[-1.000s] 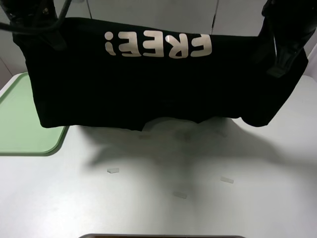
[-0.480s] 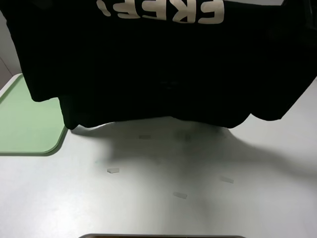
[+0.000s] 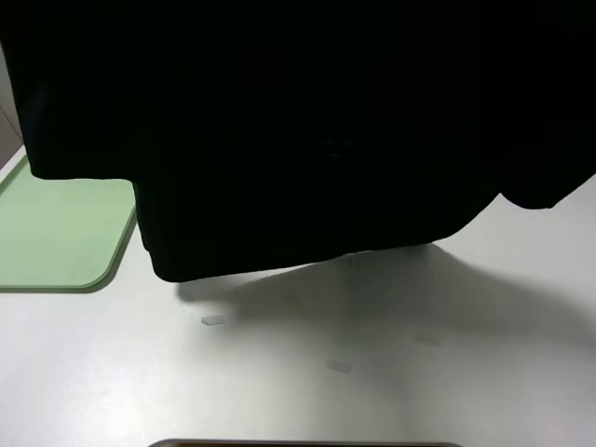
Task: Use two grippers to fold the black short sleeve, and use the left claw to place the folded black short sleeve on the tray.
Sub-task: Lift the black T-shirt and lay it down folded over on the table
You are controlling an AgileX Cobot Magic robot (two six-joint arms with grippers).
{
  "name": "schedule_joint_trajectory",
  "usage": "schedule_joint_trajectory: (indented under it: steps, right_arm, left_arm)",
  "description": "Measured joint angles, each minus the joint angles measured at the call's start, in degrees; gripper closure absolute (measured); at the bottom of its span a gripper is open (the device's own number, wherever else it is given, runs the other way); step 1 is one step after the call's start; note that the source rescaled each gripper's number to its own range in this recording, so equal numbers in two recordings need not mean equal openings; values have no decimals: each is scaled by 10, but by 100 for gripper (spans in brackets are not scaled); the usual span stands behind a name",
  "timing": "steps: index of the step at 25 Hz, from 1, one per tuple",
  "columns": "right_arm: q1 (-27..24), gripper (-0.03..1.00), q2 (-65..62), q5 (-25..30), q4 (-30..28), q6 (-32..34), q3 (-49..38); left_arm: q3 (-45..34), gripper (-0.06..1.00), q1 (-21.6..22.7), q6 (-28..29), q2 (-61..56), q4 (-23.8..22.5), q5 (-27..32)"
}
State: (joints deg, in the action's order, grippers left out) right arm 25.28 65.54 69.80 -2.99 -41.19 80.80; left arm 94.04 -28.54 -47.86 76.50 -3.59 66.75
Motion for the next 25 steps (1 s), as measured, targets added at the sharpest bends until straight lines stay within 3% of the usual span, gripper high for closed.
schedule_joint_trajectory:
  steps: [5, 25]
  right_arm:
    - [0, 97, -49, 0, 7, 11, 0]
    - [2, 97, -173, -9, 79, 53, -28]
  left_arm:
    - [0, 94, -25, 4, -26, -17, 0]
    - [-19, 94, -29, 65, -137, 6, -1]
